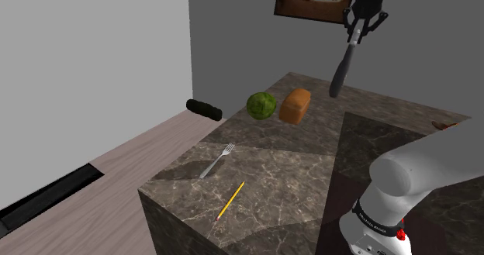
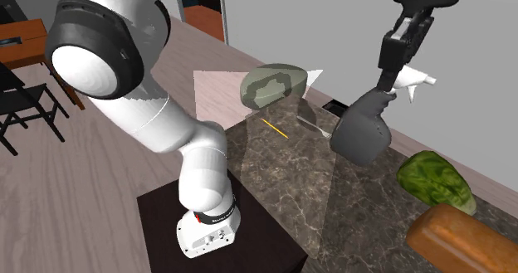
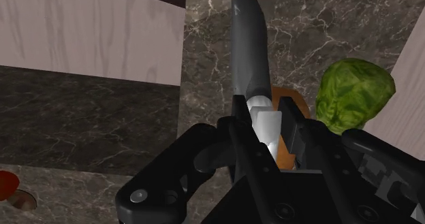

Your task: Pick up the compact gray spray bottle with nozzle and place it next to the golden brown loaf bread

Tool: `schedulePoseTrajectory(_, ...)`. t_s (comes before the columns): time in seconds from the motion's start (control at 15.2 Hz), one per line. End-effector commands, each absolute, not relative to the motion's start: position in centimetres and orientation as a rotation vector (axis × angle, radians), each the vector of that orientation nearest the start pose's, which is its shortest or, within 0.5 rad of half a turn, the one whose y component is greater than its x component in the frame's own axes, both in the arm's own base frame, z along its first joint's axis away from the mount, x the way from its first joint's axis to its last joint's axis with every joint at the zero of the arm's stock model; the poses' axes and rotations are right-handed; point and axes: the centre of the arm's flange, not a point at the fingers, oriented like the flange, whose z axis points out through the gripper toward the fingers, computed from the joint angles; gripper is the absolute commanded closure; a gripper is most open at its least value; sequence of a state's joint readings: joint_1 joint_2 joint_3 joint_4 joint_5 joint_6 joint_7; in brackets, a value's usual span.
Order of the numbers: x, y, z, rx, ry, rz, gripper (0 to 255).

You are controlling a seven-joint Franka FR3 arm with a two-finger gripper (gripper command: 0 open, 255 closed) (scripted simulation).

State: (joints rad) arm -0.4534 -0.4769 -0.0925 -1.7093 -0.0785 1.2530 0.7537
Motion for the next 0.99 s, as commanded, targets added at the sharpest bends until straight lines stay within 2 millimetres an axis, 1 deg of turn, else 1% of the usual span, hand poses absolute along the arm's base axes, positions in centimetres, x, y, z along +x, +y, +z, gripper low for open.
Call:
schedulePoseTrajectory(0.0,29.8,-22.9,75.1,-2.512,1.937,-0.036,255)
schedulePoseTrajectory(0.79,34.8,-37.9,75.2,-2.512,1.937,-0.036,255)
schedulePoseTrajectory(0.86,35.1,-39.0,75.2,-2.512,1.937,-0.036,255)
schedulePoseTrajectory(0.92,35.1,-39.0,74.7,-2.512,1.937,-0.036,255)
